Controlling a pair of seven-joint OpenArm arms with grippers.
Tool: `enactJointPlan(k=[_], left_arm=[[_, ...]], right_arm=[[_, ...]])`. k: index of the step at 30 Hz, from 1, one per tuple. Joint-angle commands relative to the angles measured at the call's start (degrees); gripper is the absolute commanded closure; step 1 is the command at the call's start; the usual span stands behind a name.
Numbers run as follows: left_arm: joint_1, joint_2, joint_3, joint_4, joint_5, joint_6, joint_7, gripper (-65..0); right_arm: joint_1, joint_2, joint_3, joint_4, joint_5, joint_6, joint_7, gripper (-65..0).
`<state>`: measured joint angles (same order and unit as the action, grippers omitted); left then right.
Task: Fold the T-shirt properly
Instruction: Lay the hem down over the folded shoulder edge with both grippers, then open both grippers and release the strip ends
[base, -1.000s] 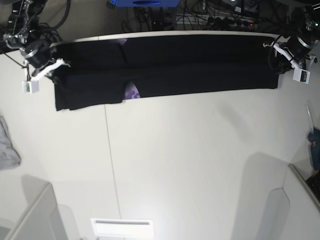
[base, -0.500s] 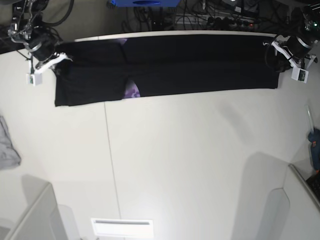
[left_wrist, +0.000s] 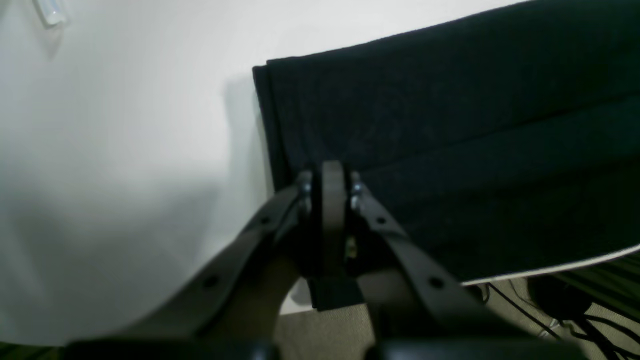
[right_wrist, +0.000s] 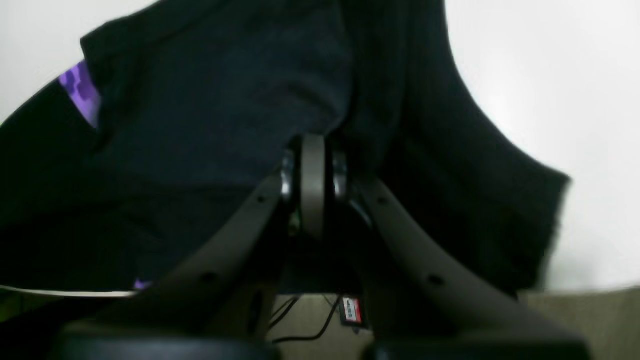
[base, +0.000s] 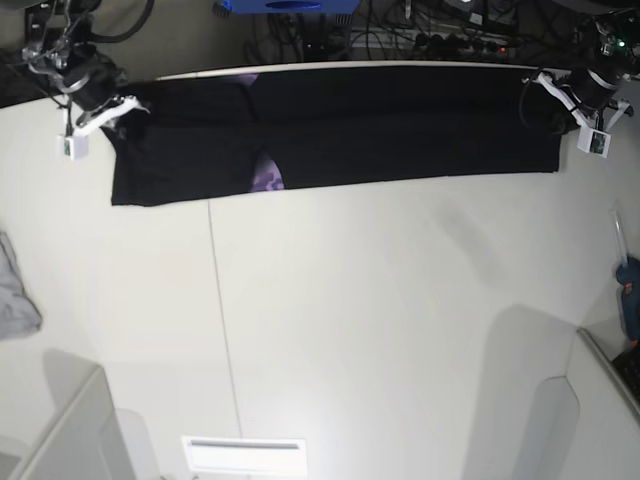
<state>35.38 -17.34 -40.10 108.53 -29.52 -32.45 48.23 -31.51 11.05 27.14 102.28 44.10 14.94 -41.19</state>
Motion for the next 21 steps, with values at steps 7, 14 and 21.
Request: enactJointPlan(k=[7,14,21], left_arm=[[0.4,-0.8,-0.7,1.1,-0.2,0.1,-1.1,-25.2],[2.2,0.3,-4.5,3.5,-5.2,0.0,-1.1,-44.1],[-0.2,0.6,-2.4,-0.5,-7.4,0.1,-1.1,0.0]], right_arm=[[-0.8,-2.2,5.6,3.3,0.6,0.3,1.1,-24.3],[-0.6,-2.5,5.8,9.5,0.6,0.5,0.9,-24.2],[3.0,-2.4,0.8,5.9,0.6,0.5,0.7,-5.3]])
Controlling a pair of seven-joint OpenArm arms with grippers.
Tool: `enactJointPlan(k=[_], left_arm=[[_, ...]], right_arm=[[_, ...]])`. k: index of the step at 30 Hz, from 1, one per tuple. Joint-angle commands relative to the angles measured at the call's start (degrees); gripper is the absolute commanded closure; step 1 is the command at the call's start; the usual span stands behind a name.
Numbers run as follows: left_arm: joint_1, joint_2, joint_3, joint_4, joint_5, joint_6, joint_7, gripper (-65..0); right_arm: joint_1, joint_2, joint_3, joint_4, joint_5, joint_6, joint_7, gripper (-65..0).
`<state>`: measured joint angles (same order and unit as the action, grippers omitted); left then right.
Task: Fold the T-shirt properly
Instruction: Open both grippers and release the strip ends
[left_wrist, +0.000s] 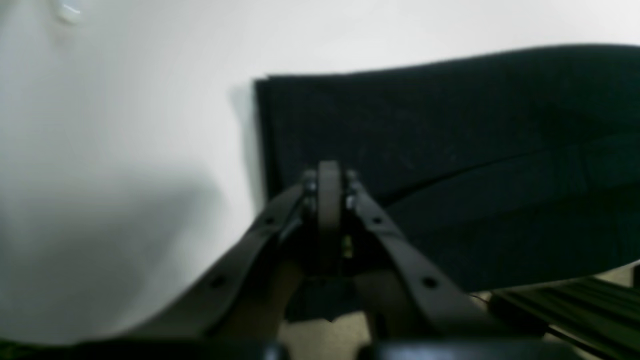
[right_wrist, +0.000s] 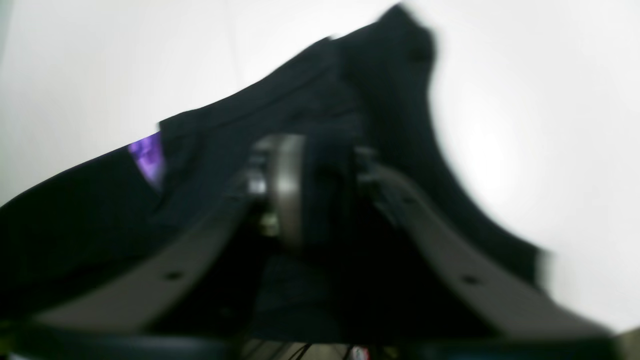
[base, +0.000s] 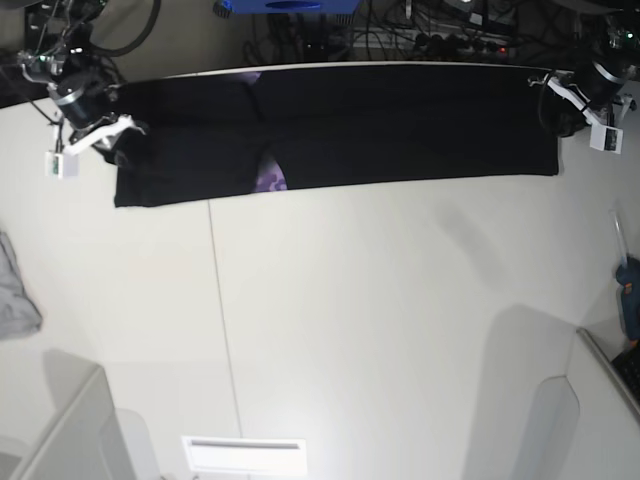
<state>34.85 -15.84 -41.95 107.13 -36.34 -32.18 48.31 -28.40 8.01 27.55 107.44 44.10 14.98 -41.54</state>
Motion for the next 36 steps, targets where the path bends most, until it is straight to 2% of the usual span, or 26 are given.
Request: enactJointPlan(k=[1,6,10,19,23,29,36], left_arm=[[-0.3,-0.8,-0.2,-0.3,0.6,-0.1,-1.1,0.0],[-3.4,0.4,1.4,-5.3,8.3,-0.1,-1.3,0.0],[-5.1,0.4,3.1,-8.5,10.8,-0.1,-1.4,0.0],[-10.2,0.2,3.3,-15.3,11.0,-0.1,-1.2,0.0],[-12.3,0.0,5.9,-17.2,11.0,0.0,-1.2,0.0],[-16.0,0.1,6.0,-19.3,11.0,0.1,-1.1,0.0],[-19.3,-0.1,6.0,-20.6,11.0,0.1,-1.1,0.0]], right_arm=[[0.1,0.6,-0.3,-0.1,0.6,0.4,1.3,0.0],[2.8,0.5,-0.8,-6.0,0.6,0.4,1.2,0.0],[4.6,0.8,-0.6,-11.4,0.5,0.4,1.4,0.0],[10.5,4.1,-0.6,-22.5,0.5,0.4,1.5,0.0],[13.1,4.2,-0.6,-24.6,0.5,0.3,1.5,0.0],[16.5,4.2,-1.0,-27.2,0.4,0.2,1.5,0.0],[20.5,6.3,-1.0,-31.4,0.4,0.1,1.5,0.0]])
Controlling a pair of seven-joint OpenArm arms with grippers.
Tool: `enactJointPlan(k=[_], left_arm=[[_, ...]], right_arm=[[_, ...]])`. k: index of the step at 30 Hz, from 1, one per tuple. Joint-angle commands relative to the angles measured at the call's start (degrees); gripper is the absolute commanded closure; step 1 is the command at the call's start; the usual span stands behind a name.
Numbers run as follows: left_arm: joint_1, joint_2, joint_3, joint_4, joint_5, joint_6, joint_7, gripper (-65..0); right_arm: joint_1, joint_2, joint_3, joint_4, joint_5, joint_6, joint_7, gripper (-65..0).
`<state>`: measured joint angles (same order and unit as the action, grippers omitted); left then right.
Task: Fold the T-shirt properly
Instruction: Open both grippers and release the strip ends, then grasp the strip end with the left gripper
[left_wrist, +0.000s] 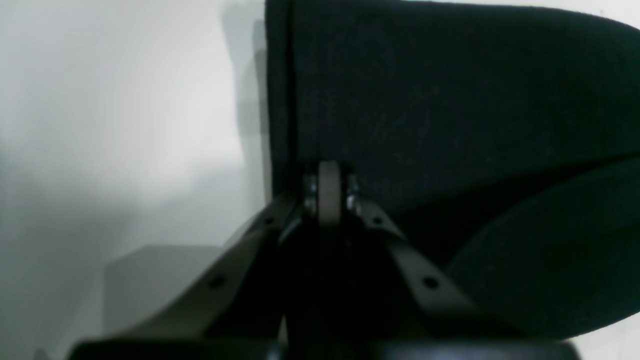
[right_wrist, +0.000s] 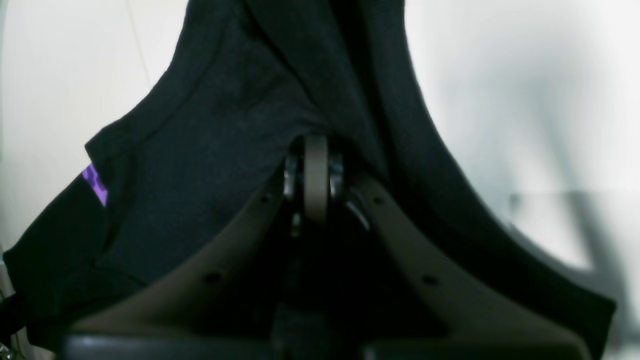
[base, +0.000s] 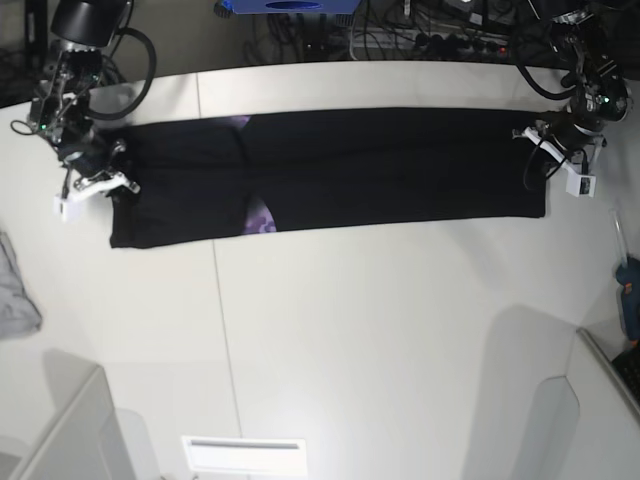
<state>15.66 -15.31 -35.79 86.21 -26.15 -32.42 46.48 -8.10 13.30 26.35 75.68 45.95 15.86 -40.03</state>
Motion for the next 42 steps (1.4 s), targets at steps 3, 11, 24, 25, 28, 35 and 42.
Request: enactJointPlan(k=[3,11,24,25,28,35,42], left_arm=[[-0.5,-0.6,-0.2,1.0,0.8,0.3,0.8,0.0],[0.0,-0.6,-0.8,8.3,0.2,0.2,0.8,0.0],[5.1,-1.4,-15.2,16.1,-16.4,-0.1,6.8,0.0],[5.1,-1.4,-15.5,16.1,-16.6,-0.1,6.8,-5.6],[5.2,-1.4,-15.9,16.1,-16.8,-0.1,6.8,-26.3],[6.6,-1.2,-15.4,14.7,-17.0,-0.1,6.6,-56.4],[3.5,-1.5,-12.9,4.4,-16.5,-6.1,6.5,-56.1]], right_arm=[[0.8,1.4,0.2,0.4,-1.4,-0.8,0.0,0.0],[-0.8,0.2,0.2,8.8,-1.1,-0.4,-0.2,0.0],[-7.9,-3.8,0.2,32.1,-1.0,-0.4,-4.1,0.0],[-8.0,-3.9,0.2,32.4,-1.0,-0.4,-4.4,0.0],[-8.1,-4.6,0.2,32.4,-1.0,-0.4,-4.8,0.0],[-9.0,-4.6,0.1,32.4,-1.0,-0.4,-4.8,0.0],[-9.7,-4.6,0.1,32.4,-1.0,-0.4,-4.8,0.0]])
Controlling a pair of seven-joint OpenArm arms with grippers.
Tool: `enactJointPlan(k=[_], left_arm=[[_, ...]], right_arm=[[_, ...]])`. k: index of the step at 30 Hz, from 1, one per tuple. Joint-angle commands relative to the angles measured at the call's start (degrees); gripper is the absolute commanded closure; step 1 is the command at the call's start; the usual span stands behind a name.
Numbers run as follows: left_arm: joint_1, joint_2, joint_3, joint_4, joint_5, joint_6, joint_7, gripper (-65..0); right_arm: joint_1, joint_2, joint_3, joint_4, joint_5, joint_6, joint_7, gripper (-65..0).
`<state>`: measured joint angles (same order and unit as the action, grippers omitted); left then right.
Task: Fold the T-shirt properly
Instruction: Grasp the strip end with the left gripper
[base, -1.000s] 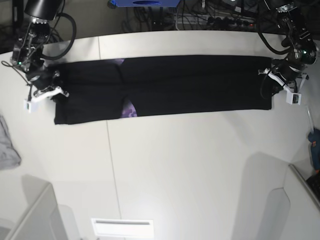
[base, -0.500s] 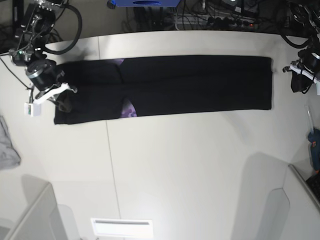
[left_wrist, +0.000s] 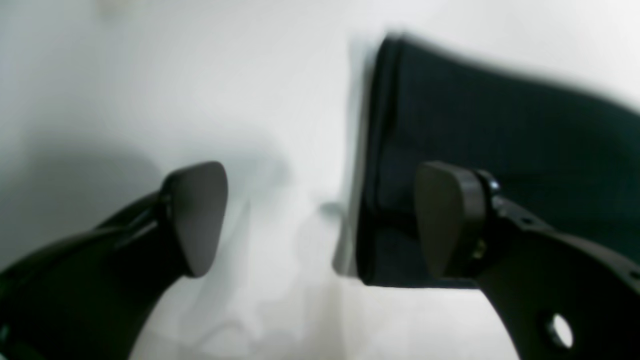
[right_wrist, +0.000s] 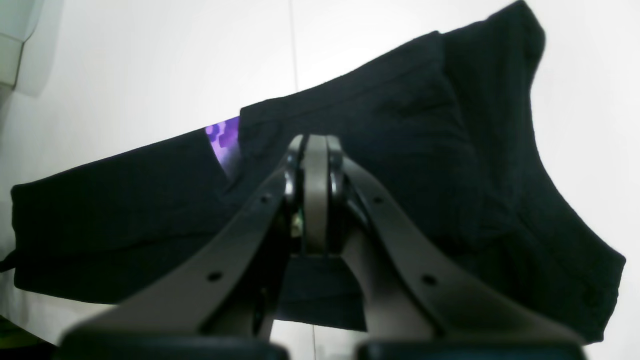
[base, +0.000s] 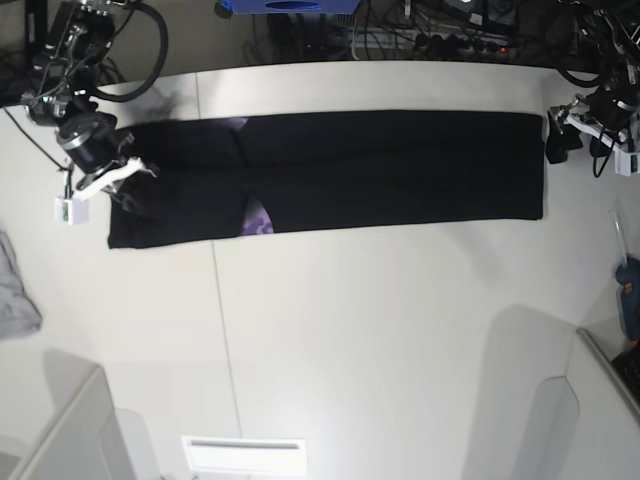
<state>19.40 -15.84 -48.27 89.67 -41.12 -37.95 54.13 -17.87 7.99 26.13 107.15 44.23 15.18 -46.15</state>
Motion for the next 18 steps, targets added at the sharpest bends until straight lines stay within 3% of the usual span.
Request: enactJointPlan(k=[1,10,18], left_arm=[[-0.5,-1.1,0.4,-0.1,-1.5,-0.9,-1.2,-56.1],[-2.5,-0.8,5.3,-3.5,-0.8,-0.9,-1.3,-56.1],[-6.0,0.2,9.1,-5.1,7.6,-0.9,-1.3,-56.1]], right_arm=[[0.1,0.7,0.3,0.9,0.7,0.2,1.3,0.0],[-0.1,0.7,0.3,1.0,0.7,0.2,1.3,0.0],[-1.3,0.7,0.3,1.0,0.7,0.2,1.3,0.0]])
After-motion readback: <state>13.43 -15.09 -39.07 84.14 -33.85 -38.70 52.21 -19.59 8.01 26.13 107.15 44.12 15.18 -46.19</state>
